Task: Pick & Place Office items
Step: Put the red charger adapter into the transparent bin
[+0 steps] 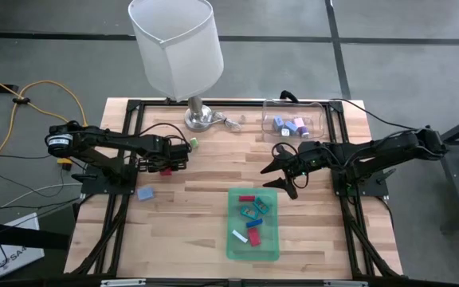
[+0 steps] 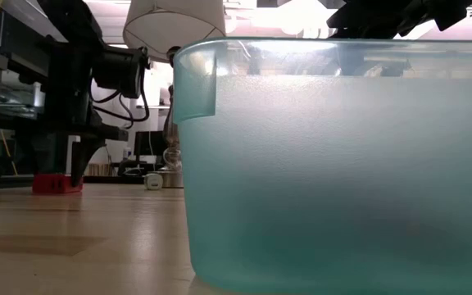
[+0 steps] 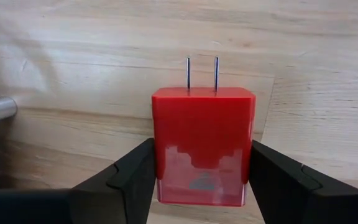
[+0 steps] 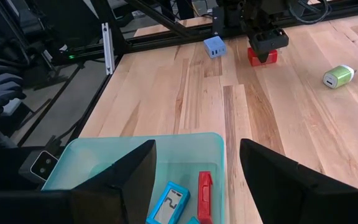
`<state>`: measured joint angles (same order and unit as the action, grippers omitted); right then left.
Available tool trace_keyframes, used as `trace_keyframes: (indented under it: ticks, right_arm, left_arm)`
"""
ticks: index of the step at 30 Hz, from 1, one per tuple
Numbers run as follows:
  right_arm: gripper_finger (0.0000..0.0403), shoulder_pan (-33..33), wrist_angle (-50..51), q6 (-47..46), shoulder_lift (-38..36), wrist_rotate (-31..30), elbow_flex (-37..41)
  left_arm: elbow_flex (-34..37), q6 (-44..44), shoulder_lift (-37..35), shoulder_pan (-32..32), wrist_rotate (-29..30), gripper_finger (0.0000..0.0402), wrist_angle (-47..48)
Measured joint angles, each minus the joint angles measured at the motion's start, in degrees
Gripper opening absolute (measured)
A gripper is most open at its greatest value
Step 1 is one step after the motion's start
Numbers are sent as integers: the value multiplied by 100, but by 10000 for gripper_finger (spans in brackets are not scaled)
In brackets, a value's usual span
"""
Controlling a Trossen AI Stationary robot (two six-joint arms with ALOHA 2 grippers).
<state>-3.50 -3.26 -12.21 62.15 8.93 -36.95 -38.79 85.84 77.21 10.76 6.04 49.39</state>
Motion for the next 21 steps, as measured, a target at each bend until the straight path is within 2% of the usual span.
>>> trace_keyframes:
  ticks: [7,13,17,21]
  right_arm:
    - [220,1,1,0,0,0,0]
    - [220,1,-1,0,0,0,0]
    - [220,1,1,0,0,0,0]
    - [220,1,-1,1,0,0,0]
  left_arm:
    - [-2,-113,-6,-19,8,214,-85]
    - [0,-490,-296,-146,313,213,-674]
    - [0,-1024,-616,-217,539,213,-1213]
    - [0,-1946,-879,-235,613,213,-2012]
